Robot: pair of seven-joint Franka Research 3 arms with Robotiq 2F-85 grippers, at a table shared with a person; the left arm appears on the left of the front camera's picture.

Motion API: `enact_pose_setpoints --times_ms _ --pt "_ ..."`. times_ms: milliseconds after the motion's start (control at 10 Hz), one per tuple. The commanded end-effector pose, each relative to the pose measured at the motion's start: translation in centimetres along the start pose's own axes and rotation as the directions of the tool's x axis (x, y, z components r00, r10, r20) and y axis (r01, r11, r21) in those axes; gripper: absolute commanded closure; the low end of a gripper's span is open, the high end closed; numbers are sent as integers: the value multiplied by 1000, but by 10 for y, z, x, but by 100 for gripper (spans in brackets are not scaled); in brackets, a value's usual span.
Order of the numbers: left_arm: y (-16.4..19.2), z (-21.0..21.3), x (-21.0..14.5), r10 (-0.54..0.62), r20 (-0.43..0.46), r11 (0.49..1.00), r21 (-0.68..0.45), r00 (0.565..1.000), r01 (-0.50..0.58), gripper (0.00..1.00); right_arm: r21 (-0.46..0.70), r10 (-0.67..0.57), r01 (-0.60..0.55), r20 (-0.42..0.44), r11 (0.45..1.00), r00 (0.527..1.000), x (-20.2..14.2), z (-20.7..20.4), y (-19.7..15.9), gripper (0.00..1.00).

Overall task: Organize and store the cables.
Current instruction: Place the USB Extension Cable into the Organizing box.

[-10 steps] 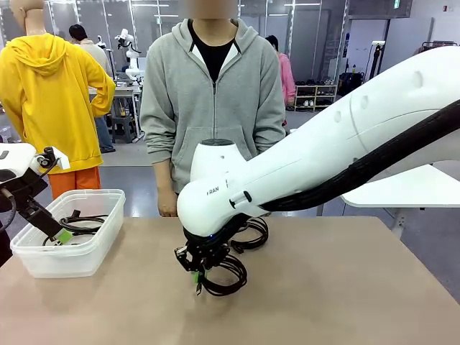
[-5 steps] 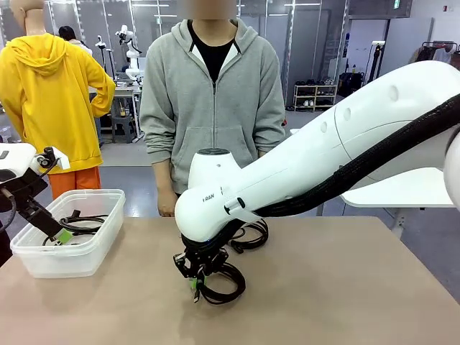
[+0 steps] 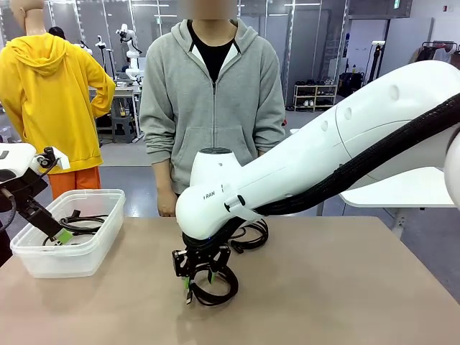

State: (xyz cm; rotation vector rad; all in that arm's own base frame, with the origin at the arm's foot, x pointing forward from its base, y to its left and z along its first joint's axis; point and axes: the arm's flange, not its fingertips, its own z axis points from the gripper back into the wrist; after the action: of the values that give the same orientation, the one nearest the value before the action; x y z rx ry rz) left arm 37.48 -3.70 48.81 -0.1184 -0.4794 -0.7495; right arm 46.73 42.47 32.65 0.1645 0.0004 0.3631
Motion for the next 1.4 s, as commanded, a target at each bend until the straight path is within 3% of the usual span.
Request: enact_pose_setpoints --times_ms 0,100,200,600,700,900,1300 --pt "0 -1 2 2 3 1000 7 1000 -2 0 48 23 -24 22 999 999 -7 9 -9 0" --pt "0 0 0 0 0 1000 0 1000 0 0 81 40 -42 20 996 999 -10 11 -10 7" --pt "-4 -3 5 -17 6 1000 -15 1000 17 0 109 42 -44 19 993 999 -11 15 -14 0" --pt "-16 -12 19 -1 -22 996 -87 1000 -1 0 177 99 -115 101 977 990 -35 55 -44 0" --pt "-27 -14 25 34 -42 993 -110 999 -38 0 190 140 -171 165 967 976 -49 80 -62 0" --pt "-51 -22 40 78 -79 987 -132 994 -88 0 221 233 -273 193 936 953 -80 120 -108 0" --pt "-94 -41 74 165 -147 969 -158 975 -188 0 157 279 -349 348 924 895 -155 156 -194 0"
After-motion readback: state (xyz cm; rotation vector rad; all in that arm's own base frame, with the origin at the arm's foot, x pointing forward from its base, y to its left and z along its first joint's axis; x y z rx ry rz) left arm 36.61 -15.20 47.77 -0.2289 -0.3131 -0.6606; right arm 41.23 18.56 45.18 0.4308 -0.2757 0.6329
